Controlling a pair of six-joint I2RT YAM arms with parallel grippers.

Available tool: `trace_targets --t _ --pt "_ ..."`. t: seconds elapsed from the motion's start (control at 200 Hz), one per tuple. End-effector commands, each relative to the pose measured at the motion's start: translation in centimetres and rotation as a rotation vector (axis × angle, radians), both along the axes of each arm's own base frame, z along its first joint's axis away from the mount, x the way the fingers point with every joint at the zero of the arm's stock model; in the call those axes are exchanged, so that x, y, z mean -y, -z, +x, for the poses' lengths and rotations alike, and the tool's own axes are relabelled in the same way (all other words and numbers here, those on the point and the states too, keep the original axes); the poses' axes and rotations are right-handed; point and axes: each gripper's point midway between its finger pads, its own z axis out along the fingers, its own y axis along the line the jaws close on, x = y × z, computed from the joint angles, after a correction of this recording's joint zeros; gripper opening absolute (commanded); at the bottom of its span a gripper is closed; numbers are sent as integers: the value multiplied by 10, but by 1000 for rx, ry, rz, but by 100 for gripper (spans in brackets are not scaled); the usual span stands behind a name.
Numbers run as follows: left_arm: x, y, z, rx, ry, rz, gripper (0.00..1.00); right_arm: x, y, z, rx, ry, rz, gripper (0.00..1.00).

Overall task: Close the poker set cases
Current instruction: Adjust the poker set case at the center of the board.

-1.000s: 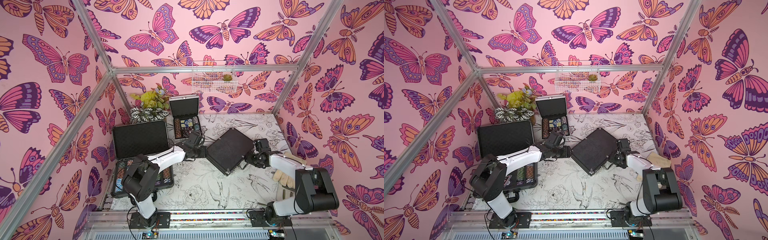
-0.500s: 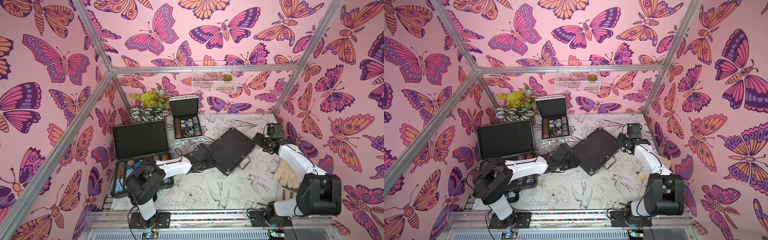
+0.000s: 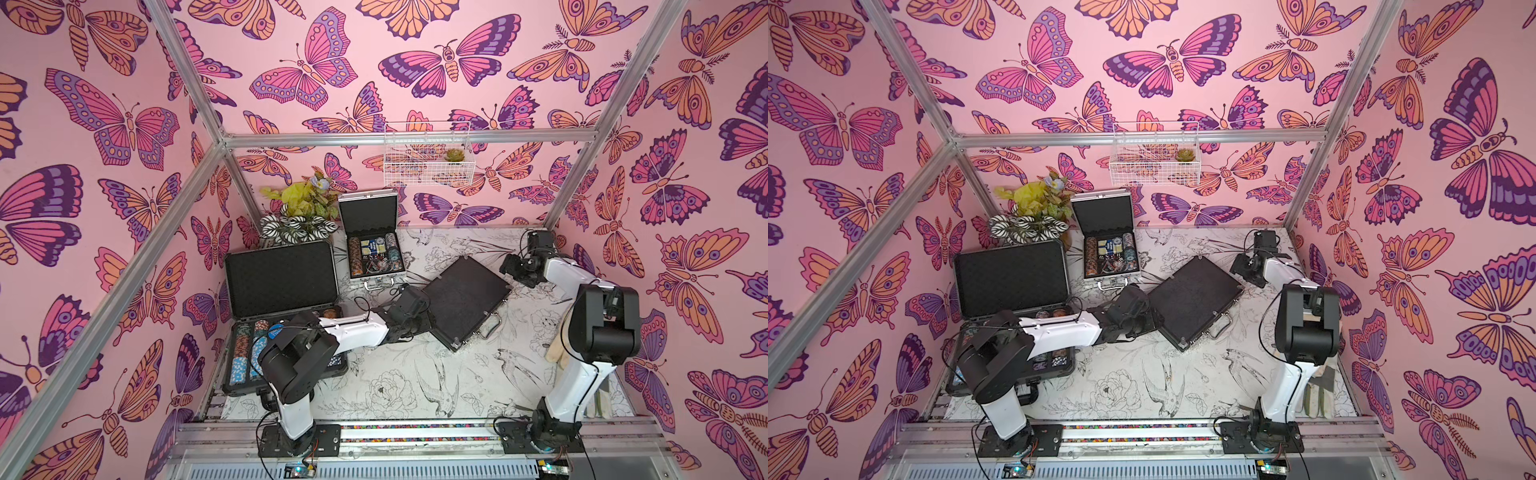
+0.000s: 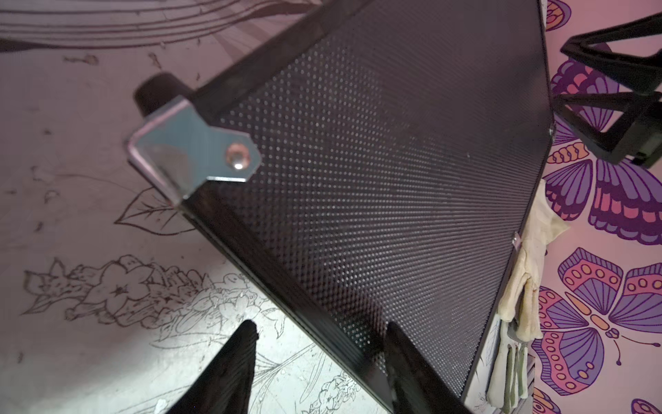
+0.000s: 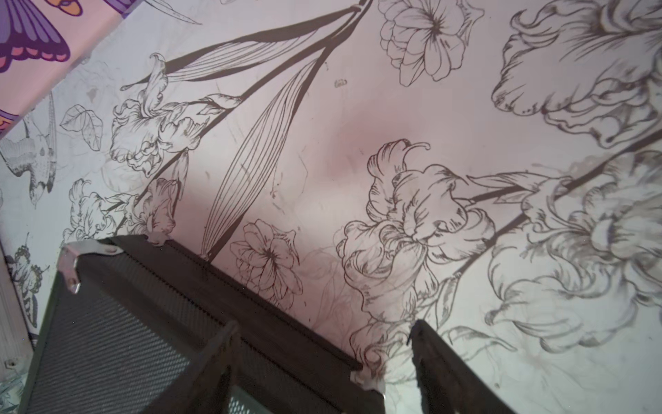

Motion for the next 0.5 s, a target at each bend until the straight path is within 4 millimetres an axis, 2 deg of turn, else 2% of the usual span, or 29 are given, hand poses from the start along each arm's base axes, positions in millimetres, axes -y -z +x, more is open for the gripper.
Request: trace_targets --t 0.0,0.155,0.286,0.496 --pt "-12 22 4 -15 -28 77 57 -21 -3 8 12 -79 103 75" --pt "-6 20 13 8 27 75 56 -39 3 2 -8 -111 209 73" --pt "-3 21 20 1 63 59 56 -41 4 -13 -24 -94 227 72" --pt "10 19 30 14 166 68 56 -38 10 -48 -37 -39 241 71"
